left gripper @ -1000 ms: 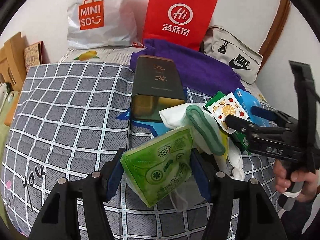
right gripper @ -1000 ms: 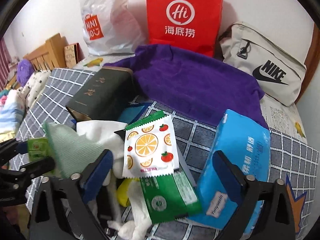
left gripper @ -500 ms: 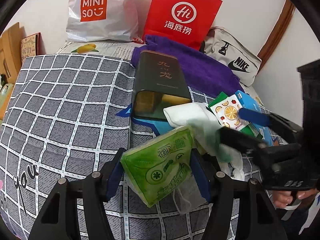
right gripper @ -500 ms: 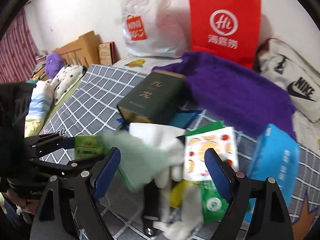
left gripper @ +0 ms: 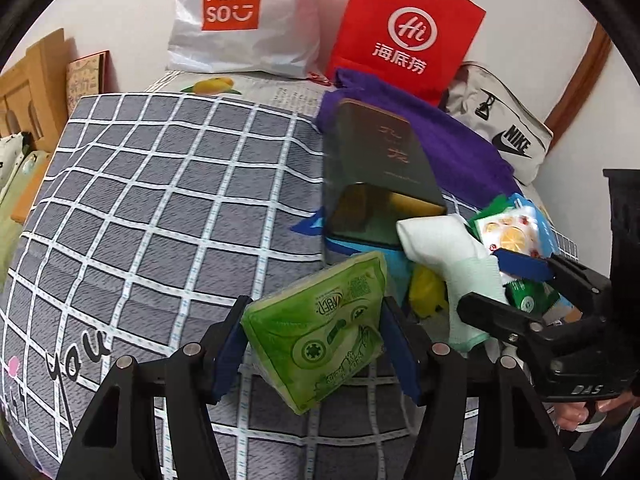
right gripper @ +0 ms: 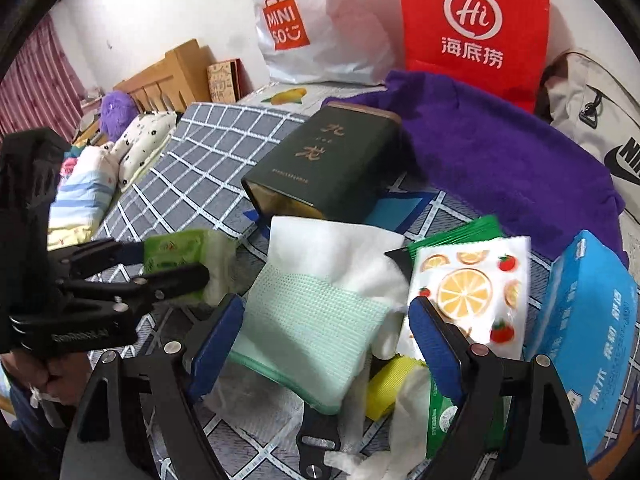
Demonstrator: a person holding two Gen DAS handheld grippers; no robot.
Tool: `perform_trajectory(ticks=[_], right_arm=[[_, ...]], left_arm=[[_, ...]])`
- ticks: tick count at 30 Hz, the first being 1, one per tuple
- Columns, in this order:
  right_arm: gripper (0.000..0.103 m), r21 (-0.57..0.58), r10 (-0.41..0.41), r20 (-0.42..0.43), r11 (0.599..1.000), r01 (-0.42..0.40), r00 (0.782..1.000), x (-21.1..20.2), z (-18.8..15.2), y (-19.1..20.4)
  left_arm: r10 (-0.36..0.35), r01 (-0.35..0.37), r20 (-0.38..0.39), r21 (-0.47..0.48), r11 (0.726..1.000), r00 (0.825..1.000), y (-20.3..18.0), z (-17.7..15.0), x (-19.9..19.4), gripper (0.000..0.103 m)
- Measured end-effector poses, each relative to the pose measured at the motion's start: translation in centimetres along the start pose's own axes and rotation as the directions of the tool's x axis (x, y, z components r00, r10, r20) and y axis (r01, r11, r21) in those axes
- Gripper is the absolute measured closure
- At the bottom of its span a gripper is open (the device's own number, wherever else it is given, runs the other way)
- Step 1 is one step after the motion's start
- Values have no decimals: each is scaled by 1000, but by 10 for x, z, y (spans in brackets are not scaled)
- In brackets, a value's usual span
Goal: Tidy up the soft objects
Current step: 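Lift the green wet-wipe pack with the left tool while the right tool grasps the white-and-mint cloth, then carry the wet-wipe pack and cloth over the purple towel with both tools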
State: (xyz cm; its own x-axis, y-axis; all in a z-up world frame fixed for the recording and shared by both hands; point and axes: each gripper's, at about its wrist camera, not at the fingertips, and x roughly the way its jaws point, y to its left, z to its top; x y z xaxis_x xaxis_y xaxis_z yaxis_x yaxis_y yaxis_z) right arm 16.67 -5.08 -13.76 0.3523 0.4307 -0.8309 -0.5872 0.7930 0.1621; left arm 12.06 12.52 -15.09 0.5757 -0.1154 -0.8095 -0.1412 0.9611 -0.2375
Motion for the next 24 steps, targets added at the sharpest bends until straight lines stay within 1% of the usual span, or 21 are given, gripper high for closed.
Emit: perform_trajectory(ticks=[2,3,5,6,7,8,9,10,15,20,23,24], right_arm=[[18,3,-9,-9,1000,9,1000,7,1,2],[20,-7,-20,-10,1000,20,1000,9,1,5],[37,-50,-62,5,997,62,998,10,0,10],[54,-66,-85,6,994,86,996,10,0,12],[64,-75,-107,4,991,107,994,8,0,12],[67,-74,-111,7,991,111,994,5,-1,10],[76,-65,-105,16,992,106,994,0,-1,8],[79,-55,-103,24,993,104,994,-5,-1,5],[81,-14,-68,85,998,69,994,-42,-2,-3],[81,34,-31,122,999,27,992,-69,1,-11],[81,49,5,161,999,-13,987,-86,4,-13],[81,56,5,169,998,-15,986,-91,5,-15]], left_arm=[[4,-4,-2,-6,1000,1000,3,0,0,41],[5,-5,-2,-10,1000,1000,5,0,0,41],[6,-6,-1,-13,1000,1000,7,0,0,41],[8,-8,-1,-13,1000,1000,7,-1,0,41],[8,-8,-1,-13,1000,1000,7,-1,0,41],[5,-5,-1,-12,1000,1000,6,0,0,41],[3,-3,-1,-9,1000,1000,6,0,0,41],[2,-2,-2,-5,1000,1000,5,1,-1,41],[-5,5,11,10,1000,1000,-2,7,-6,41],[-14,13,46,24,1000,999,-8,19,-20,41],[-14,12,56,28,1000,998,-11,26,-26,41],[-14,13,60,25,1000,998,-12,28,-28,41]])
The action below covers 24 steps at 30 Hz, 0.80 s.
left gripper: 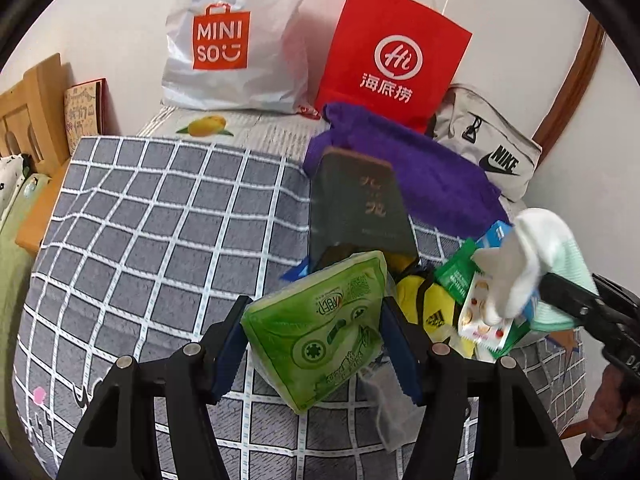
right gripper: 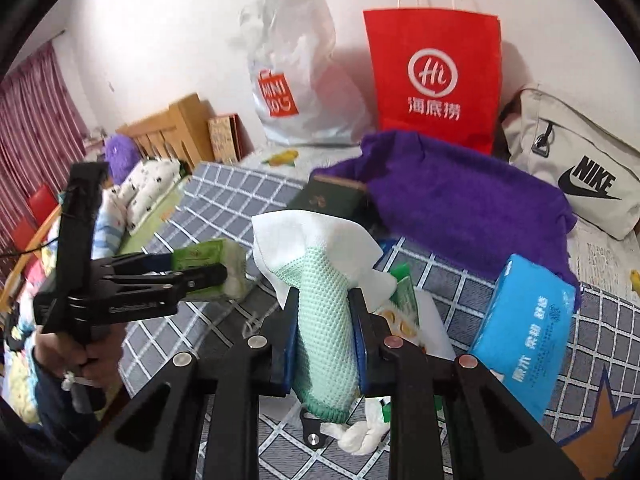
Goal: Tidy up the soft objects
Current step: 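Carry the wet-wipe pack and cloth over the purple towel with both tools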
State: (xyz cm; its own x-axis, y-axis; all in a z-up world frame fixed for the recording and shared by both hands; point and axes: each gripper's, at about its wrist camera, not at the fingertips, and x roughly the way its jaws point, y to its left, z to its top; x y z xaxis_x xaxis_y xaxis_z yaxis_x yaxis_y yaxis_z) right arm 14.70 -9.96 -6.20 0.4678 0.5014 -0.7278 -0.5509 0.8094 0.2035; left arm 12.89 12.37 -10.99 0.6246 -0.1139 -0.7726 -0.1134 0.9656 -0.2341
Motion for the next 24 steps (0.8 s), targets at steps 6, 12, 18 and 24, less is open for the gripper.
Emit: perform_trajectory(ticks=[6,12,18,24], right_arm=[[81,41,-18,62,999,16,998,-28,11,-17],[80,76,-73,91,995,66,993,-45,18,-36],[80,121,-109,93,988,98,990,-45,25,-64],[80,159,-132,90,980,117,987,-41,34,-93]], left_arm=[[-9,9,27,16,1000,1000,-11,14,-10,41],[-13,11,45,41,999,999,-25,32,-14,41],[25,-29,52,80,996,998,-38,50,-9,41],[26,-30,53,77,997,998,-43,69,-2,41]])
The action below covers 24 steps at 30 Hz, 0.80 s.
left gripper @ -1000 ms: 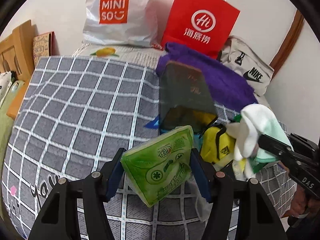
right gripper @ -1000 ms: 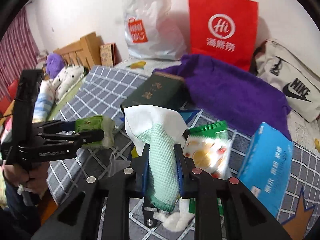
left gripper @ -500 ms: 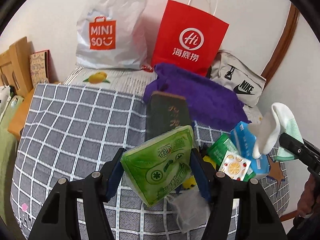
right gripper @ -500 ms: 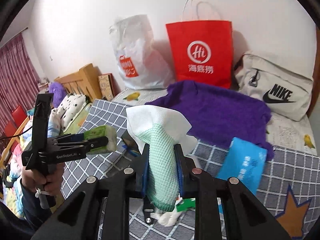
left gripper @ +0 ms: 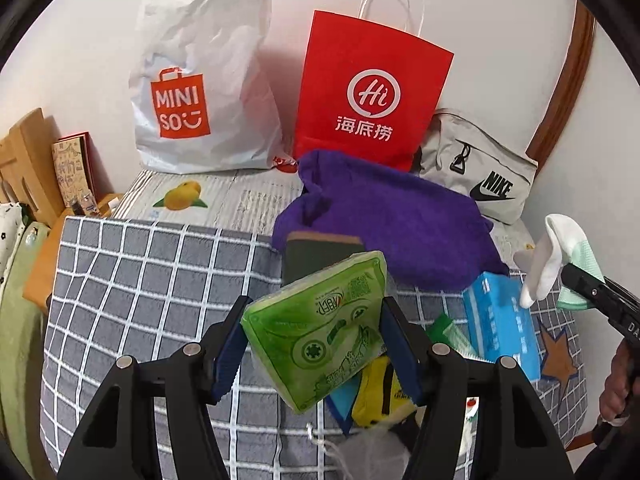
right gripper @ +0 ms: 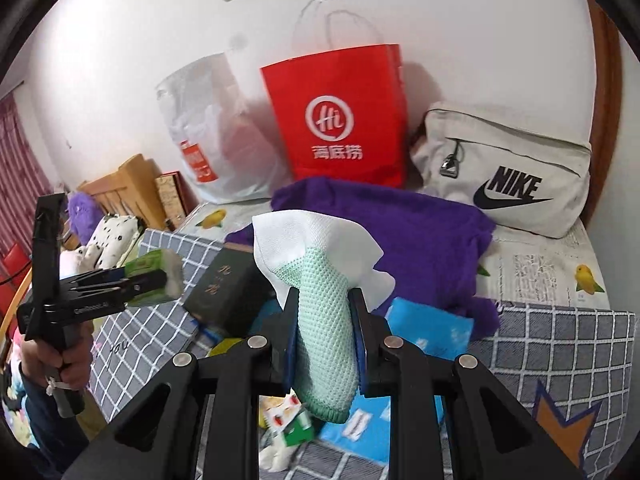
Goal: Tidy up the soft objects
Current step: 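Carry the wet-wipe pack and cloth over the purple towel with both tools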
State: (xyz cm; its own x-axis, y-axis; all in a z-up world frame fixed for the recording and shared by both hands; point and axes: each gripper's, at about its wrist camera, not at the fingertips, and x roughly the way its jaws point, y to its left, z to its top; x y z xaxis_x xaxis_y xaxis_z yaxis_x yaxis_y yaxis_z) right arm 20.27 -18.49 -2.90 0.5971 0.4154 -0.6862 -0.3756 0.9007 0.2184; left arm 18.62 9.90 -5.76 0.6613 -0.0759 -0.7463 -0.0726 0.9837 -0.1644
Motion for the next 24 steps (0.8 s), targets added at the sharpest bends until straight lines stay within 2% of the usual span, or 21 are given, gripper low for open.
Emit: perform_trajectory(ticks=[10,24], right_arm=[[80,33,-23,5,999,23,1000,21,28,-33],[80,29,-61,-13,998,61,998,67,62,-62]], left_arm=[[32,-32,-8,15,999,999,-6,29,21,41],[41,-40,-26,28,999,999,-14,68,61,41]])
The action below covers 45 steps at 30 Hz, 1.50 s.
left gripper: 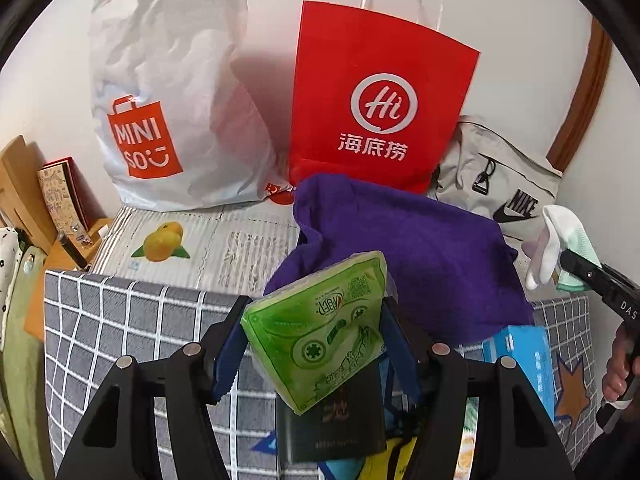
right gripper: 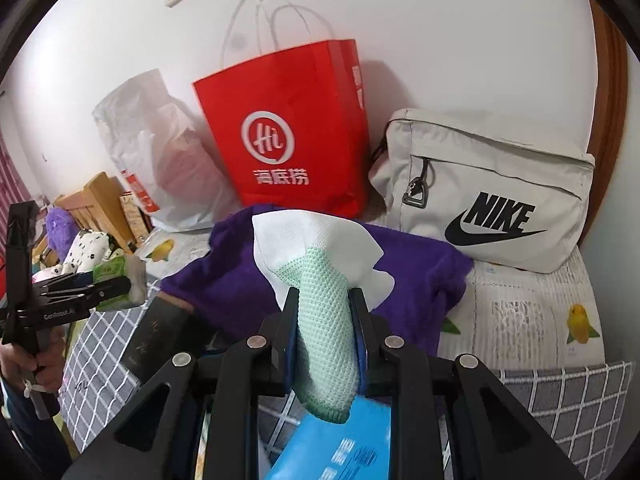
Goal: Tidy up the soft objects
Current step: 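Carry the wet-wipe pack and cloth over the purple towel with both tools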
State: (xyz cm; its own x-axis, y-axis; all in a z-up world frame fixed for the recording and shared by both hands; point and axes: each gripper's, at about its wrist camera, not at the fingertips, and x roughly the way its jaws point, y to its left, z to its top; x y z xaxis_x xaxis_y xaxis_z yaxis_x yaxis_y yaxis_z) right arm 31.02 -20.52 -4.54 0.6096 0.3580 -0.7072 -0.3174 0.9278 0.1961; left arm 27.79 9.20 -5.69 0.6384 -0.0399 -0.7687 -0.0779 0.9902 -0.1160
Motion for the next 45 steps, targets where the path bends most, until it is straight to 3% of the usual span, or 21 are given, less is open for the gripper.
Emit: perform_trajectory(ticks=[14,26,31,34,38,42,45], right_arm=[[80,48,-56,-85,997,61,995,72,28,-36],[79,40,-74,-201,996,83,977,126,24,-54],[72,30,-86,-223,995,95,971,133,23,-58],[55,23,-84,-231,995,92,969,134,22,-59],[53,-17,-112,-222,994,112,968,129,23,-53],[43,-19,-99,-195,995,98,976,114,28,-50],[43,-10,-92,-172,996,92,981,107,32,-52]], left_arm=[[-13,15,-56,24,1000,998,-14,40,62,41],[-17,27,-120,86,996,993,-38,71,122,41],[-9,22,-146,83,996,989,-43,83,146,41],[-6,21,-159,92,996,987,-47,89,158,41],[-5,22,-172,96,995,985,-50,93,170,41],[11,12,-195,116,993,981,-54,94,181,41],[12,10,-197,110,994,980,-53,95,184,40]])
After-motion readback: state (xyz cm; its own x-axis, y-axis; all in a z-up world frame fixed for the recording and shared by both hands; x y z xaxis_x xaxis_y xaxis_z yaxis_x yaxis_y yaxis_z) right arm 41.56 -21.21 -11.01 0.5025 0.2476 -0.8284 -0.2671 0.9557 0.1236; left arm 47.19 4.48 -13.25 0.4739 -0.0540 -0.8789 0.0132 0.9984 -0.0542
